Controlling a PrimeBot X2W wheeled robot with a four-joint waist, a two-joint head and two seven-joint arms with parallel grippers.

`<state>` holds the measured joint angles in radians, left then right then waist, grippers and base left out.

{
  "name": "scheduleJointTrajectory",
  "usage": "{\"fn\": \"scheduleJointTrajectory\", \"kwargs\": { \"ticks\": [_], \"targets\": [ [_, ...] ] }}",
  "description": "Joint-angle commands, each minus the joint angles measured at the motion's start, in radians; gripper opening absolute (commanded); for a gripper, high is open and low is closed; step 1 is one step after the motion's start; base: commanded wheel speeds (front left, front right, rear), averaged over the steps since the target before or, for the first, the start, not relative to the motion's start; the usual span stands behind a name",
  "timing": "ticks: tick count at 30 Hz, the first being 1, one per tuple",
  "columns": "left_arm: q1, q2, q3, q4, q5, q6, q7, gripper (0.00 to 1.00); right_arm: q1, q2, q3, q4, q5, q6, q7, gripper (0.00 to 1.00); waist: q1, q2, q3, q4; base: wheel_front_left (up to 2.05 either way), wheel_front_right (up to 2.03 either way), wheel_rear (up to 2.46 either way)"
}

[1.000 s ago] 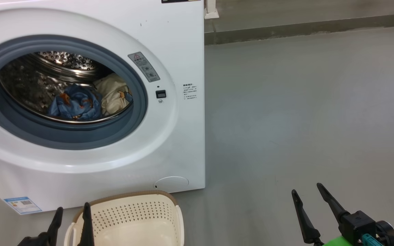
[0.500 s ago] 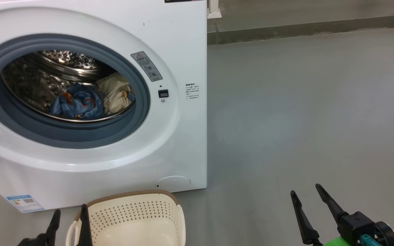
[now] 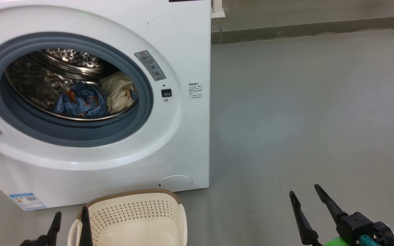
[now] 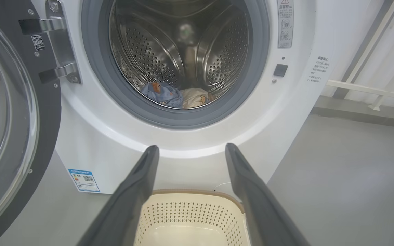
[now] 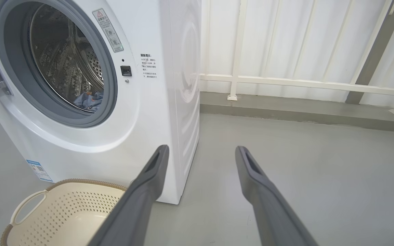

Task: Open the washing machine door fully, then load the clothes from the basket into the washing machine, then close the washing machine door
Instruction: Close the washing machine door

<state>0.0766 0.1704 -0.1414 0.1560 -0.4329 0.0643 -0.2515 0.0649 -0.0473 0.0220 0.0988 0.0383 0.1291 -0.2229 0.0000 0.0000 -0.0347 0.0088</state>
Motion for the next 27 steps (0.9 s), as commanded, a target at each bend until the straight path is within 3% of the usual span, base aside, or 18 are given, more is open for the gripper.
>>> {"fn": "scheduleJointTrajectory", "kwargs": {
  "ticks": [1, 27],
  "targets": [
    [-0.042, 0.005, 0.041, -0.016, 0.019, -0.005, -0.010, 1.00, -0.017, -0.003, 0.025, -0.022, 0.002, 0.002, -0.007, 1.00, 0.0000, 0.0000, -0.001, 0.001, 0.00, 0.00, 0.00],
    [-0.042, -0.013, 0.051, -0.008, 0.038, -0.012, -0.010, 1.00, -0.020, -0.003, 0.032, -0.016, 0.004, 0.002, -0.010, 1.00, 0.0000, 0.0000, -0.002, 0.005, 0.00, 0.00, 0.00]
  ]
}}
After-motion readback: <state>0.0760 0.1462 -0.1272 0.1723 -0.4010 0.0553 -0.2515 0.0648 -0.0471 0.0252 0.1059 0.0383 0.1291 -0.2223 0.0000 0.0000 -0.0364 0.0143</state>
